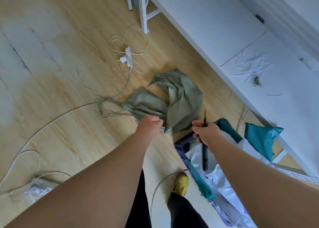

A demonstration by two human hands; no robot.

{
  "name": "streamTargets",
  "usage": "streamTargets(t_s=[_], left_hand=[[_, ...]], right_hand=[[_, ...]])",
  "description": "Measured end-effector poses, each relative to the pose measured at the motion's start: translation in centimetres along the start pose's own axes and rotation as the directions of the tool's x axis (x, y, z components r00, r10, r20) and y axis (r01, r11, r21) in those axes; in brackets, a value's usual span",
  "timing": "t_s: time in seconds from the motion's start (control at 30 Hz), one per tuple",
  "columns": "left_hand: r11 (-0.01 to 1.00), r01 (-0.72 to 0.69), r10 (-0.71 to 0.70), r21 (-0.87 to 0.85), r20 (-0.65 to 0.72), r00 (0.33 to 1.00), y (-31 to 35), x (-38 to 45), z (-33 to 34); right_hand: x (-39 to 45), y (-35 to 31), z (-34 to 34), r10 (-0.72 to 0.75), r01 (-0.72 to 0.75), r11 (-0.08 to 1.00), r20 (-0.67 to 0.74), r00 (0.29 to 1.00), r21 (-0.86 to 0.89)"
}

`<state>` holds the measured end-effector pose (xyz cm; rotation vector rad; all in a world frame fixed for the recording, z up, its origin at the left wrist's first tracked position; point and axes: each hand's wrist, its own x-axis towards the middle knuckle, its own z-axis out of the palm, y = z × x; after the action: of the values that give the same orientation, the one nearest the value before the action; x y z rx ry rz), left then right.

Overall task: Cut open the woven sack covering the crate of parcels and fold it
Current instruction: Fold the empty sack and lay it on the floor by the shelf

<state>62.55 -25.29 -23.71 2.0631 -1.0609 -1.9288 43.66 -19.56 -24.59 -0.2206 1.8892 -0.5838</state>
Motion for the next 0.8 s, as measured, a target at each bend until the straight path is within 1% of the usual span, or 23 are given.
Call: streamTargets(t_s=[0.07, 0.13, 0.2, 0.33, 0.37, 0.43, 0.5, 0.6, 0.7, 0.8], left_hand=[[0.999, -0.030, 0.029, 0.020, 0.008, 1.000, 1.7, 2.2, -2.1], [0.997, -0.068, 0.068, 0.025, 0.004, 0.998, 3.0, 4.1, -4.3], [0.991, -0.100, 0.101, 0.090, -0.009, 0.995, 3.7, 5.9, -5.8], [0.973, -0.105, 0.109, 0.204, -0.009, 0.994, 2.9, 10.3, -7.0], [0.972, -0.101, 0.104, 0.211, -0.003, 0.995, 2.3, 11.4, -6.8], [0.976, -0.087, 0.085, 0.201, 0.017, 0.996, 0.9, 13.8, -5.9], [0.986, -0.053, 0.050, 0.156, 0.022, 0.998, -0.9, 16.0, -4.8], [0.989, -0.029, 0.030, 0.147, 0.001, 1.000, -3.4, 19.9, -2.7], [0.990, -0.004, 0.003, 0.141, 0.001, 1.000, -5.2, 24.3, -0.3], [0.992, -0.005, 0.004, 0.126, 0.007, 1.000, -6.1, 29.0, 1.9]], right_hand=[[1.4, -1.4, 1.4, 0.001, -0.001, 1.000, 0.001, 1.000, -0.009], [3.1, -2.7, 3.8, 0.032, -0.031, 0.999, 0.014, 0.999, -0.036], [5.0, -3.6, 6.3, 0.062, -0.062, 0.998, 0.004, 0.998, -0.031], [9.3, -3.9, 11.0, 0.055, -0.055, 0.998, -0.010, 0.998, -0.034], [10.5, -3.7, 11.6, 0.050, -0.052, 0.997, -0.024, 0.998, -0.057], [13.4, -3.1, 12.2, 0.024, -0.032, 0.986, -0.050, 0.998, -0.163], [16.7, -2.2, 12.3, 0.019, -0.035, 0.967, -0.065, 0.998, -0.253], [22.4, -0.8, 13.0, 0.041, -0.057, 0.952, -0.059, 0.997, -0.299], [28.0, 0.7, 13.7, 0.074, -0.100, 0.948, -0.096, 0.993, -0.303], [34.1, 1.8, 14.2, 0.063, -0.104, 0.929, -0.126, 0.990, -0.355]])
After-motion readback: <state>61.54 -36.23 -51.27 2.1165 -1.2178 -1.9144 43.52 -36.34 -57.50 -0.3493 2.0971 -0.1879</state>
